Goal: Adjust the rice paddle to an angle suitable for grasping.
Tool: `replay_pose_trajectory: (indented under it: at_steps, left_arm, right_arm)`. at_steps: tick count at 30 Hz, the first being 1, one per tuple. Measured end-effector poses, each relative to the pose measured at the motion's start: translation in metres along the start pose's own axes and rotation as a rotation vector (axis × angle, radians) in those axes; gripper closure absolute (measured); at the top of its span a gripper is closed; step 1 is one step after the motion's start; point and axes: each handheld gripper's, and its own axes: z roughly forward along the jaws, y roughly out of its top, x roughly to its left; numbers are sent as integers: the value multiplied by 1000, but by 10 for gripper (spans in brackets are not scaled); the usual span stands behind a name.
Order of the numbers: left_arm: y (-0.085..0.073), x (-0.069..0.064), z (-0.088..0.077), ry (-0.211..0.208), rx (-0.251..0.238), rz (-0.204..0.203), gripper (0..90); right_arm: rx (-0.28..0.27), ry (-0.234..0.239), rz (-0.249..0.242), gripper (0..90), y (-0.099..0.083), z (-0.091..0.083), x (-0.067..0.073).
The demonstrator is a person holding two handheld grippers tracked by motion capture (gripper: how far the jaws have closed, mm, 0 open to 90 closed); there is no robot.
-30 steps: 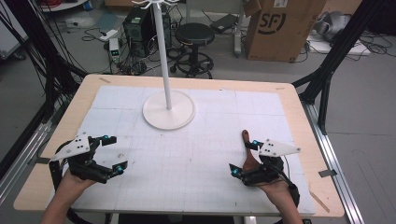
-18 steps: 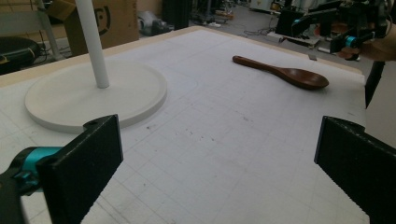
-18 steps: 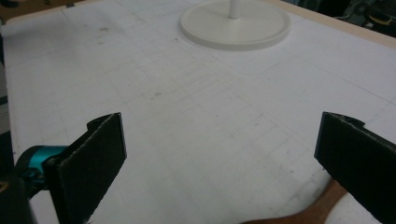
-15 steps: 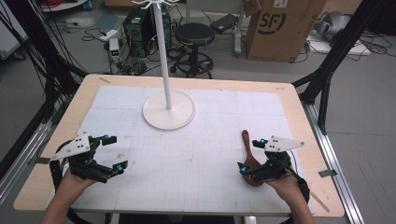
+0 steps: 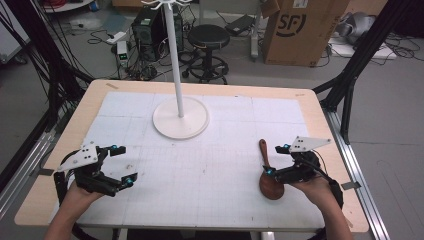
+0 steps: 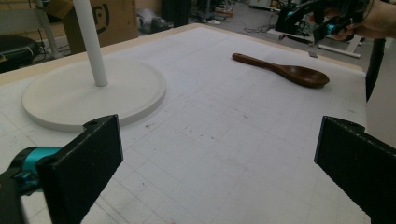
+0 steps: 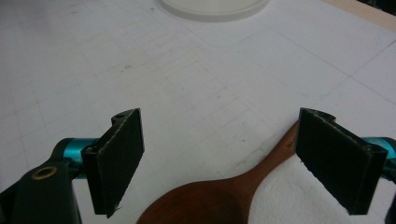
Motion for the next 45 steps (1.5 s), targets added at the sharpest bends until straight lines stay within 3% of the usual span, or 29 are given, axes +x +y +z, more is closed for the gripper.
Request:
replay_pose_trajectory:
  at_steps: [1, 2, 8, 14, 19, 28, 36, 40, 42, 45]
  left_arm:
    - [0, 0, 0, 0, 0, 0, 17]
    - [0, 0, 0, 0, 0, 0, 17]
    - [0, 0, 0, -1, 0, 0, 17]
    - [0, 0, 0, -3, -2, 2, 17]
    - [0, 0, 0, -2, -5, 5, 17]
    - [0, -1, 0, -3, -7, 5, 17]
    - [0, -3, -1, -10, -13, 14, 17]
    - [0, -3, -1, -9, -9, 20, 17]
    - [0, -3, -1, -8, -8, 22, 17]
    - [0, -3, 0, -9, -9, 20, 17]
  right_arm:
    - [0, 0, 0, 160, 0, 0, 0]
    - [28, 7, -6, 218, 1, 0, -3]
    - [85, -3, -9, 257, 5, 1, -12]
    - [131, -40, -1, 274, 8, 3, -19]
    - [217, -80, -6, 346, 11, 10, -25]
    - [291, -95, -4, 459, 15, 18, -35]
    - [376, -132, 13, 644, 14, 27, -43]
    - [393, -146, 4, 727, 16, 30, -43]
    - [433, -145, 3, 845, 19, 34, -44]
    - [465, -159, 9, 893, 21, 37, -44]
